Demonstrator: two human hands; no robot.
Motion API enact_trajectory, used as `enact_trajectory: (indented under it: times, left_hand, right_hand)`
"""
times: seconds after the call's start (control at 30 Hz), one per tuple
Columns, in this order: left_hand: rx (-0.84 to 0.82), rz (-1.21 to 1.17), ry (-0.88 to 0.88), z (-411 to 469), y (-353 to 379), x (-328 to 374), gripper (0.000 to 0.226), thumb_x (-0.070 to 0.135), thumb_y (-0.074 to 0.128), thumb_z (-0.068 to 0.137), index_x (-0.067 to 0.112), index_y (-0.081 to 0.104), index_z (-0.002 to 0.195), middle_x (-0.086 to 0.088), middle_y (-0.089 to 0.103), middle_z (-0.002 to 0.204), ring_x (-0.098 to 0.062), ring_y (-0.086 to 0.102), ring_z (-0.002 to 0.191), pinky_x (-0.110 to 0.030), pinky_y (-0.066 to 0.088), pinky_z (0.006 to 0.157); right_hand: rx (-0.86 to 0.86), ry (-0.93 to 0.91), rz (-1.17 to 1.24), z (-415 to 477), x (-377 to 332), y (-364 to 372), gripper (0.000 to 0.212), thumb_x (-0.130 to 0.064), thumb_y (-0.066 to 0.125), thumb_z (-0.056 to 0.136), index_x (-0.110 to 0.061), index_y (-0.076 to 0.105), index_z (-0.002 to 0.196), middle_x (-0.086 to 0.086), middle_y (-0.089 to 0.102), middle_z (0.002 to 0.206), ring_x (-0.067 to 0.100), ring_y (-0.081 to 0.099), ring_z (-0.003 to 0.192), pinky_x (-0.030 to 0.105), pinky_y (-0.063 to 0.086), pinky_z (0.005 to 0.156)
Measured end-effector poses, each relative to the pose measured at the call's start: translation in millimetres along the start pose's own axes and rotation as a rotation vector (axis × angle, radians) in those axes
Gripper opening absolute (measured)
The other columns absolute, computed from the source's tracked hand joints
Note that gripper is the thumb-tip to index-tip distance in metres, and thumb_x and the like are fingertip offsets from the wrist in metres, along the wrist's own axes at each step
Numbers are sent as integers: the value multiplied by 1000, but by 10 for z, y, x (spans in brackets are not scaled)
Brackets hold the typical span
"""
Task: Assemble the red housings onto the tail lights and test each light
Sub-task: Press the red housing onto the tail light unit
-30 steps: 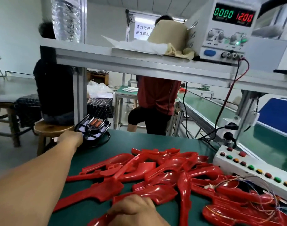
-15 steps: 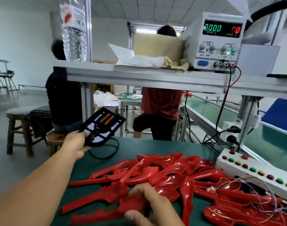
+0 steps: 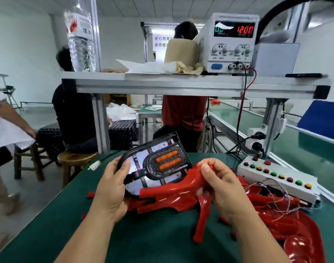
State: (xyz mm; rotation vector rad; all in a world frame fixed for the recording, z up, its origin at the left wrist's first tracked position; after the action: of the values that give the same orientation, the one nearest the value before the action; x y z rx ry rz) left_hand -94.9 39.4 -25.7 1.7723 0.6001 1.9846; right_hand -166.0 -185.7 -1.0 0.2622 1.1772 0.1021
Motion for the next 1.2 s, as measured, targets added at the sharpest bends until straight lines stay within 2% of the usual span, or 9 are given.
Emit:
enact_trajectory:
  times: [0.13, 0.27, 0.37, 0.57, 0.73, 0.83, 0.93, 1.07, 1.2]
  left_hand:
    - [-110, 50, -167, -12, 87, -200, 37, 15, 58, 90, -2, 58, 124, -28, 64, 120, -40, 66, 98, -58, 56, 83]
    - [-262, 78, -297, -7, 130, -316, 40, 26, 62, 78, 5, 72, 111, -24, 70, 112, -37, 72, 89, -51, 60, 70]
    - [-335, 97, -324, -20, 129, -314, 33, 28, 63, 76, 6, 77, 97, -22, 72, 105, -35, 73, 85, -42, 59, 64]
    - [-366, 79, -443, -142, 188, -378, 40, 30, 58, 78, 0, 77, 96, -25, 72, 103, -36, 73, 83, -40, 60, 64]
    - [-334, -176, -341, -290, 310, -269, 68, 64, 63, 71, 6, 77, 105, -19, 71, 113, -31, 71, 100, -38, 59, 72]
    - [-421, -205, -294, -608, 515, -438, 78, 33, 95, 49, 6, 70, 117, -20, 69, 119, -31, 69, 106, -38, 59, 77]
    - [-358, -119, -236, -812, 610, -691, 85, -10, 83, 59, 5, 50, 136, -17, 72, 107, -36, 68, 106, -46, 57, 86]
    - [-176, -208, -120, -744, 626, -603, 63, 2, 67, 62, 21, 56, 120, -12, 75, 104, -28, 73, 92, -38, 61, 64]
    - [-145, -177, -56, -521, 479, -360, 42, 19, 65, 73, 24, 63, 115, -8, 76, 104, -28, 75, 86, -40, 59, 59]
  right_hand:
    - [99, -13, 119, 69, -41, -254, 24, -32, 61, 80, -13, 55, 94, 9, 65, 64, 16, 60, 43, 17, 38, 37]
    - [206, -71, 216, 109, -9, -403, 41, -29, 58, 84, -4, 56, 116, 13, 70, 79, 18, 65, 60, 27, 50, 58]
    - [211, -75, 265, 111, 73, -387, 27, -26, 58, 86, -8, 66, 103, 10, 72, 80, 18, 67, 66, 30, 55, 65]
    - [93, 127, 307, 41, 327, -55, 25, -34, 61, 82, -17, 76, 92, 17, 74, 93, 29, 72, 81, 43, 60, 72]
    - [377, 112, 386, -1, 397, -54, 42, -38, 60, 83, -6, 65, 110, 24, 71, 103, 38, 69, 88, 55, 58, 74]
    - [501, 48, 447, -2, 342, -125, 43, -42, 58, 83, -7, 62, 109, 22, 70, 93, 38, 68, 84, 63, 54, 77]
    - [559, -9, 444, 1, 266, -212, 41, -43, 54, 88, -8, 61, 109, 22, 69, 84, 44, 61, 93, 74, 43, 88]
    - [517, -58, 462, -6, 225, -123, 32, -42, 56, 83, -15, 65, 97, 20, 71, 83, 38, 66, 85, 67, 51, 83]
    - [463, -103, 551, 52, 146, -152, 19, -33, 58, 85, -18, 63, 95, 13, 72, 82, 18, 70, 65, 33, 60, 64]
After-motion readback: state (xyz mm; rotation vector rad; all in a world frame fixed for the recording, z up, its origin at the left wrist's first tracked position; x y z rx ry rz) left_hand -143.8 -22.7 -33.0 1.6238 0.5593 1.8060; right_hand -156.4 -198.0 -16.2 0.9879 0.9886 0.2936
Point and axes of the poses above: each hand's wrist, its own z-axis towards the middle knuckle, its own y-axis out of the palm, x = y × z, the point moved 6 cm from there along z, towards the middle knuckle
